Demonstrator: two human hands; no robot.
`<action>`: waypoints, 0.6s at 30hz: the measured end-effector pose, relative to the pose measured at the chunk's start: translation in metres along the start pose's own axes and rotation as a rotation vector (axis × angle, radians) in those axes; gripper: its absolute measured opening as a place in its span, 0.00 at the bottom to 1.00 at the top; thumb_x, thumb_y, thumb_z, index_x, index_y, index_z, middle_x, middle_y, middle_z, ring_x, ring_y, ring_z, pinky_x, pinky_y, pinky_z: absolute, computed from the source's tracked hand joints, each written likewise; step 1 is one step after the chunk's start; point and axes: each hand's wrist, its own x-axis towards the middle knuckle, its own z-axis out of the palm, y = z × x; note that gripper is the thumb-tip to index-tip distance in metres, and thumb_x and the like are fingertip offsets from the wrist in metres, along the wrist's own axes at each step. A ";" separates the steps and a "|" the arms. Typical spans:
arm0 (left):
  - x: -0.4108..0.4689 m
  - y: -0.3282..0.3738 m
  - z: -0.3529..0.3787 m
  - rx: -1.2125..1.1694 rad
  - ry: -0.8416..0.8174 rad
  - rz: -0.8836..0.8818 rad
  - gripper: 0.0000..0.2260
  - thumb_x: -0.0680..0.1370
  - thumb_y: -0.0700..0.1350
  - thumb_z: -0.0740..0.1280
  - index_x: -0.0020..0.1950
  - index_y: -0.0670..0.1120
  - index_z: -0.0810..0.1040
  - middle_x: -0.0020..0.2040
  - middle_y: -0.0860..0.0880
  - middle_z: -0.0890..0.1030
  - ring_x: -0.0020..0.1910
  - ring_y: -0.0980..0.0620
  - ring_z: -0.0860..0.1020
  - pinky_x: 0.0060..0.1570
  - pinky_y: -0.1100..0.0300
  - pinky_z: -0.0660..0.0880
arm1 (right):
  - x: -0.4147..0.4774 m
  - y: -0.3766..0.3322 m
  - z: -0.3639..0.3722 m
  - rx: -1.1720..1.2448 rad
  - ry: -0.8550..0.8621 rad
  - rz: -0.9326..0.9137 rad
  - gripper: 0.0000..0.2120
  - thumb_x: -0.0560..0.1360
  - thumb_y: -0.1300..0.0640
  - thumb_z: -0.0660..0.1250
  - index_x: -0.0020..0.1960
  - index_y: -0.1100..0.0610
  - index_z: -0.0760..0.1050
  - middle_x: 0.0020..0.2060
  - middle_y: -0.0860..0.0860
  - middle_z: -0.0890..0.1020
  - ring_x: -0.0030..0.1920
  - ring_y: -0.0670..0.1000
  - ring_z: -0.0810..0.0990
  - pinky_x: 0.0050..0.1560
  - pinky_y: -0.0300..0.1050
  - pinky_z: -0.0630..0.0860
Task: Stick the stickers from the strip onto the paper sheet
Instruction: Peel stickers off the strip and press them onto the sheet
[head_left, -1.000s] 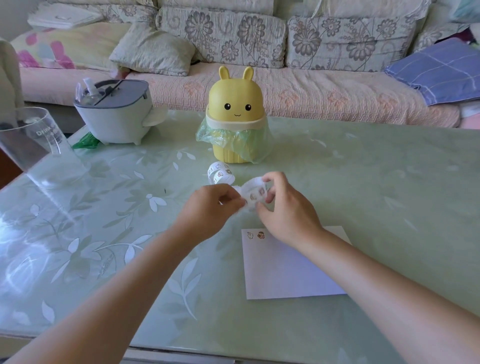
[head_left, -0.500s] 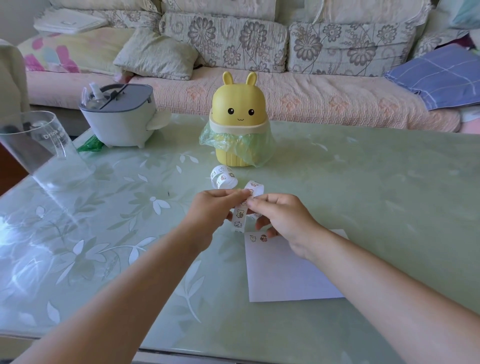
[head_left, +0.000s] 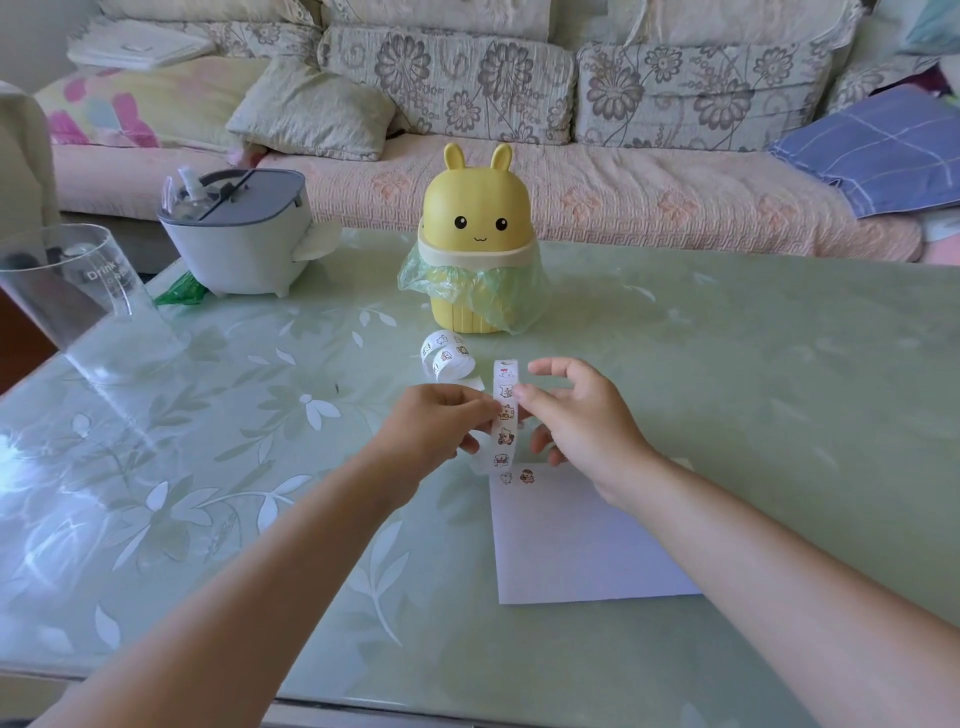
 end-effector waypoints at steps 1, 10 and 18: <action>0.001 -0.001 0.000 -0.023 0.013 -0.004 0.06 0.78 0.47 0.69 0.48 0.47 0.84 0.42 0.52 0.85 0.33 0.56 0.77 0.34 0.65 0.70 | -0.001 0.001 0.000 -0.050 -0.003 -0.043 0.10 0.77 0.54 0.71 0.57 0.47 0.74 0.41 0.51 0.86 0.29 0.49 0.78 0.29 0.41 0.72; -0.001 0.002 0.000 -0.112 -0.028 -0.037 0.09 0.78 0.51 0.68 0.50 0.48 0.84 0.43 0.51 0.85 0.35 0.53 0.79 0.41 0.59 0.70 | -0.002 0.009 0.000 -0.295 0.050 -0.335 0.07 0.73 0.57 0.76 0.48 0.46 0.85 0.35 0.42 0.83 0.27 0.40 0.73 0.36 0.33 0.70; -0.002 0.003 0.000 -0.131 0.016 -0.075 0.08 0.76 0.49 0.70 0.48 0.45 0.85 0.39 0.51 0.85 0.34 0.52 0.78 0.40 0.59 0.70 | -0.006 0.014 0.002 -0.558 0.193 -0.582 0.07 0.72 0.55 0.77 0.49 0.46 0.86 0.37 0.38 0.83 0.32 0.35 0.75 0.33 0.29 0.62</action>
